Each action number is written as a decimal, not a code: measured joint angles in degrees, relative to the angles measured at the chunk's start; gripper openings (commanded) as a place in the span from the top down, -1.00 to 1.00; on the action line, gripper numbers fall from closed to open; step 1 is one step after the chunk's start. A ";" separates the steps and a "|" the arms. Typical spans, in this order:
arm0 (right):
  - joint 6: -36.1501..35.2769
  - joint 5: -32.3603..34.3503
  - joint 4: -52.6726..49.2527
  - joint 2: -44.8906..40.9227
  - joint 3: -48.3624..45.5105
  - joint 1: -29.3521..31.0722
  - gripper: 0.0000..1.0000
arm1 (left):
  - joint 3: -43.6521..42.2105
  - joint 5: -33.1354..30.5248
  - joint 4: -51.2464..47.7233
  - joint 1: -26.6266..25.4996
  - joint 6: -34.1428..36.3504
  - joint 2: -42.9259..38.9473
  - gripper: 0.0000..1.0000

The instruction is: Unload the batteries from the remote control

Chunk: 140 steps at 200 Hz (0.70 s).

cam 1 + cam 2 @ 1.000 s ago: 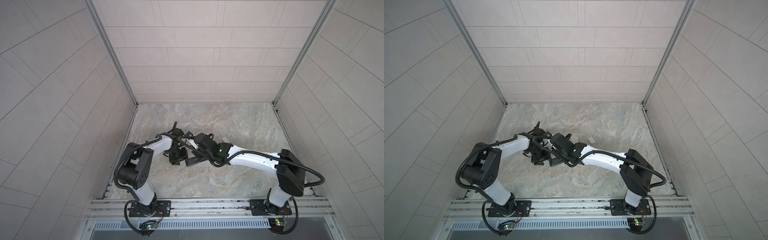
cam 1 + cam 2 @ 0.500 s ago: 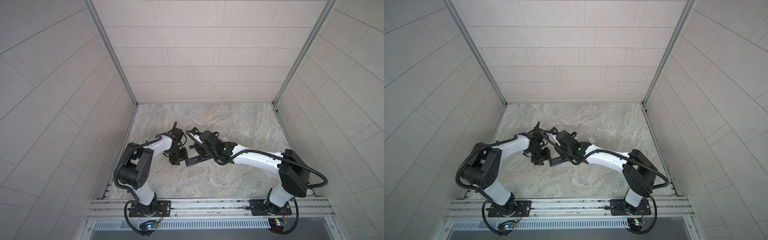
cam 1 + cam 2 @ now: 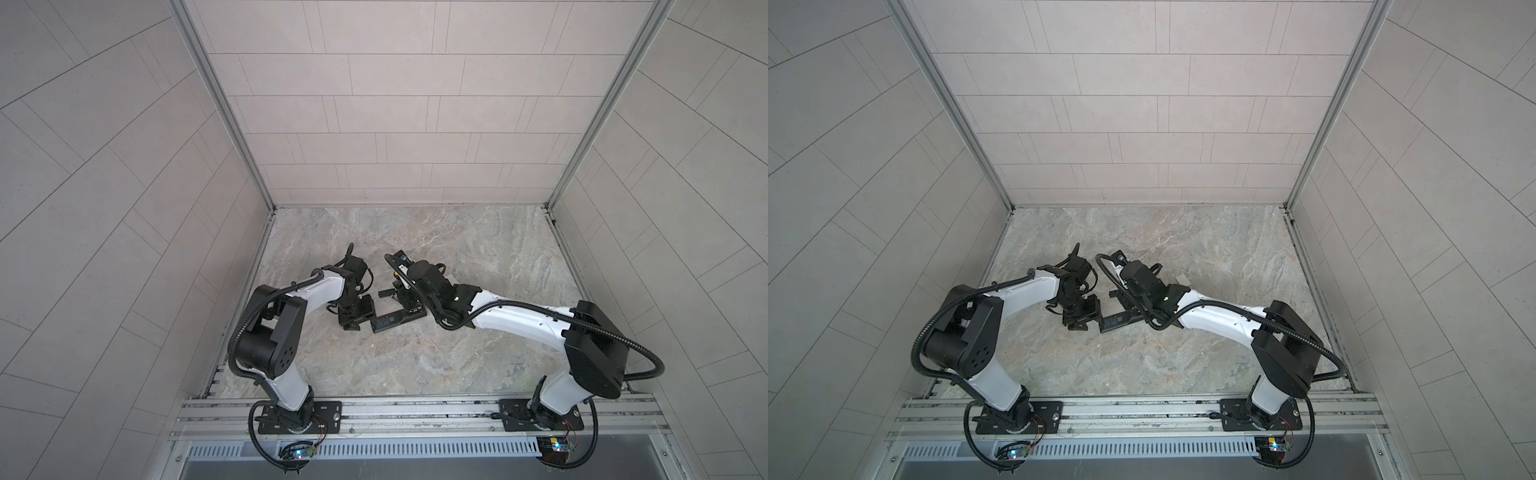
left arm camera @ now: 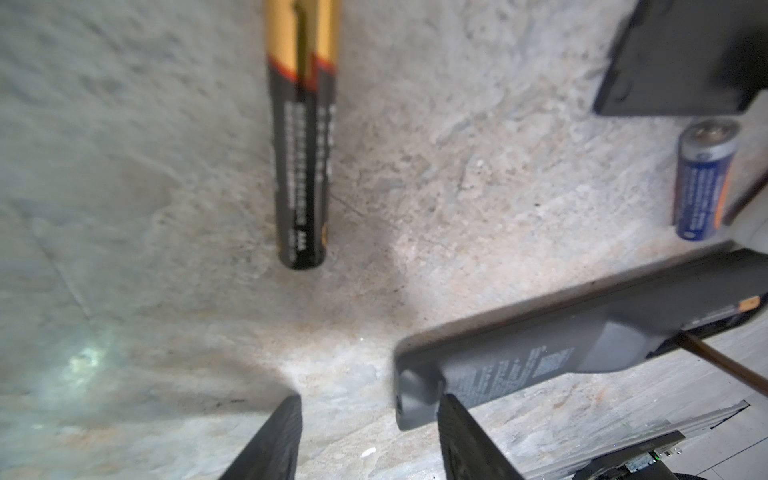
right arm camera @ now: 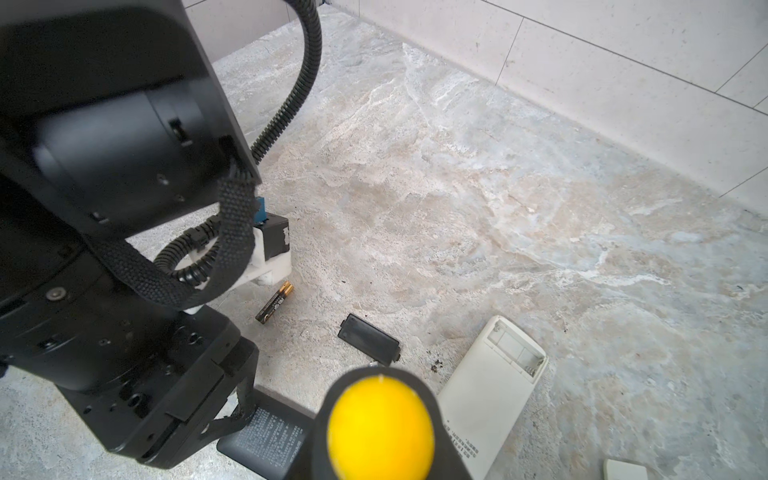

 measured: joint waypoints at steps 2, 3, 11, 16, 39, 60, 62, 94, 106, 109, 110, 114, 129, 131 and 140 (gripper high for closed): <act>-0.04 0.17 0.00 0.00 0.00 0.15 1.00 | 0.00 0.00 0.00 0.00 0.00 0.02 -0.19; -0.02 0.22 0.00 0.00 0.00 0.20 1.00 | 0.00 0.00 0.00 0.00 0.00 0.02 -0.19; -0.44 1.03 0.00 0.00 0.00 0.90 1.00 | 0.00 0.00 -0.02 0.00 0.00 0.02 -0.19; -0.79 1.62 -0.02 0.00 0.00 1.36 1.00 | 0.00 0.00 0.00 0.00 -0.02 0.02 -0.19; -2.69 4.96 -0.31 0.07 -0.02 3.54 1.00 | 0.00 0.00 0.00 0.00 -0.07 0.02 -0.19; -4.04 8.07 -0.85 0.13 0.00 5.20 1.00 | 0.00 -0.02 0.00 0.00 -0.31 0.02 -0.19; -4.15 8.33 -0.92 0.15 0.04 5.35 1.00 | 0.00 -0.02 0.02 0.00 -0.37 0.04 -0.19; -7.06 12.63 -5.66 1.25 2.38 6.91 1.00 | 0.13 -0.04 -0.09 0.00 -0.72 0.22 -0.18; -8.00 13.88 -7.41 1.84 3.41 7.41 1.00 | 0.31 -0.07 -0.28 0.02 -0.90 0.42 -0.17; -8.20 14.05 -7.63 1.92 3.54 7.54 1.00 | 0.35 -0.07 -0.33 0.04 -0.92 0.42 -0.17; -8.24 14.08 -7.69 1.95 3.56 7.56 1.00 | 0.35 -0.04 -0.33 0.04 -0.92 0.44 -0.18; -8.50 14.38 -8.15 2.01 3.74 7.69 1.00 | 0.35 -0.02 -0.35 0.07 -0.94 0.46 -0.18; -9.40 14.99 -9.20 2.01 3.85 8.04 1.00 | 0.33 -0.02 -0.33 0.09 -0.92 0.33 -0.18; -9.49 15.04 -9.31 2.03 3.85 8.07 1.00 | 0.33 -0.02 -0.31 0.09 -0.94 0.33 -0.18; -9.79 15.17 -9.84 2.03 3.85 8.17 1.00 | 0.17 -0.04 -0.11 0.09 -0.87 0.04 -0.19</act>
